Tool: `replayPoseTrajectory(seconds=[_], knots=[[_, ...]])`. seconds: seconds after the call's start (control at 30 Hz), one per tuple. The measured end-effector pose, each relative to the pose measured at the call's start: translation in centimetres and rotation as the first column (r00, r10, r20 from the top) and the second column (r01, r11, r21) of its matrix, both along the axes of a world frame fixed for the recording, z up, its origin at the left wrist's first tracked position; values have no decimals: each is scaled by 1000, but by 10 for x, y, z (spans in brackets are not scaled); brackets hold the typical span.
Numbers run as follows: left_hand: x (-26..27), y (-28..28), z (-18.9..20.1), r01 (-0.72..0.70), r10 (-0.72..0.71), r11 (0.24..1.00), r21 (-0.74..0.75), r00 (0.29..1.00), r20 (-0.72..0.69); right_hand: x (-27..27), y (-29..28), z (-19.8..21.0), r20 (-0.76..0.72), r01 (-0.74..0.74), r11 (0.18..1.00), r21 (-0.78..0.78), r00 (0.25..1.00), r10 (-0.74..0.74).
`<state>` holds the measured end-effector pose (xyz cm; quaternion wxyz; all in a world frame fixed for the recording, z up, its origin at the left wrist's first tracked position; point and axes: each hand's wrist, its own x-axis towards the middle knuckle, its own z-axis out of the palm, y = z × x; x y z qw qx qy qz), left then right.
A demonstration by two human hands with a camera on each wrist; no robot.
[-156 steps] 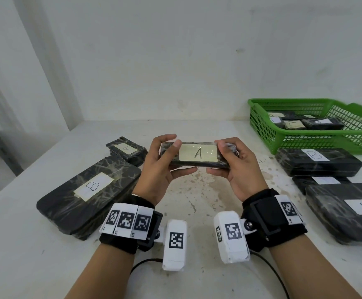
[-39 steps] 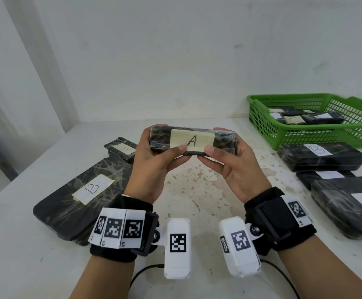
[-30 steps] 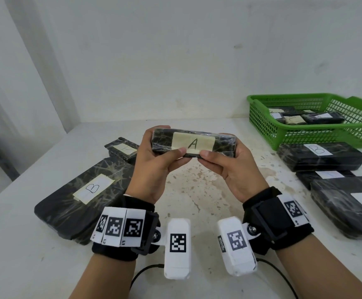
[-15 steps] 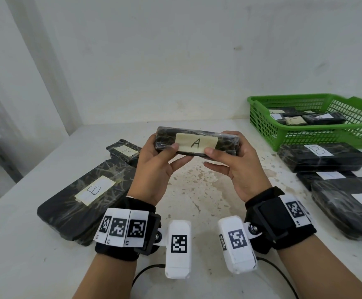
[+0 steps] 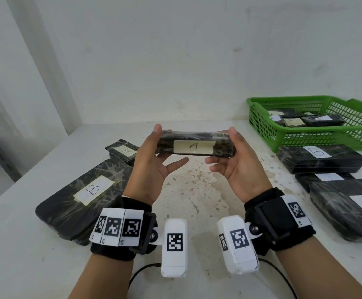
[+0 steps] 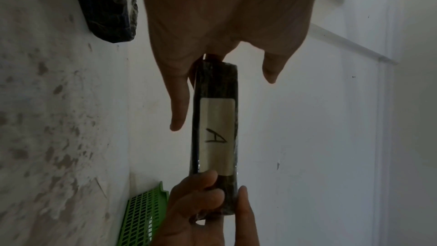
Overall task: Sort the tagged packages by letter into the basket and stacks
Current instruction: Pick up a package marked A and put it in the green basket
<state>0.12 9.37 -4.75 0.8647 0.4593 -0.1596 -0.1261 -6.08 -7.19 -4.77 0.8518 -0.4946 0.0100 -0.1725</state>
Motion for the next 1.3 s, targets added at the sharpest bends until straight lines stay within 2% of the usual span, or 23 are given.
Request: replayPoseTrajectory(seconds=[0.13, 0.27, 0.33, 0.57, 0.67, 0.8, 1.0, 1.3], knots=[[2, -2, -2, -23, 24, 997, 69, 1000, -6, 0, -2, -2, 59, 9, 1000, 0, 998, -9], [0, -5, -1, -144, 138, 988, 51, 985, 107, 0, 2, 0, 92, -9, 1000, 9, 996, 8], [-1, -4, -1, -185, 176, 981, 52, 973, 153, 0, 4, 0, 100, 17, 999, -39, 995, -13], [-6, -3, 2, -99, 92, 994, 35, 980, 175, 1, 2, -2, 181, 173, 981, -91, 971, -155], [-6, -4, 0, -163, 143, 983, 79, 966, 215, 2, 1, -1, 179, 149, 983, -106, 975, -129], [-5, -4, 0, -204, 181, 975, 88, 959, 216, 2, 5, 0, 148, 78, 996, -51, 987, -70], [-11, -4, 4, -155, 144, 987, 48, 972, 184, 1, 5, -4, 223, 249, 953, -170, 952, -209], [-11, -3, 6, -235, 207, 964, 120, 955, 210, 0, 12, -4, 168, 208, 959, -192, 970, -176]])
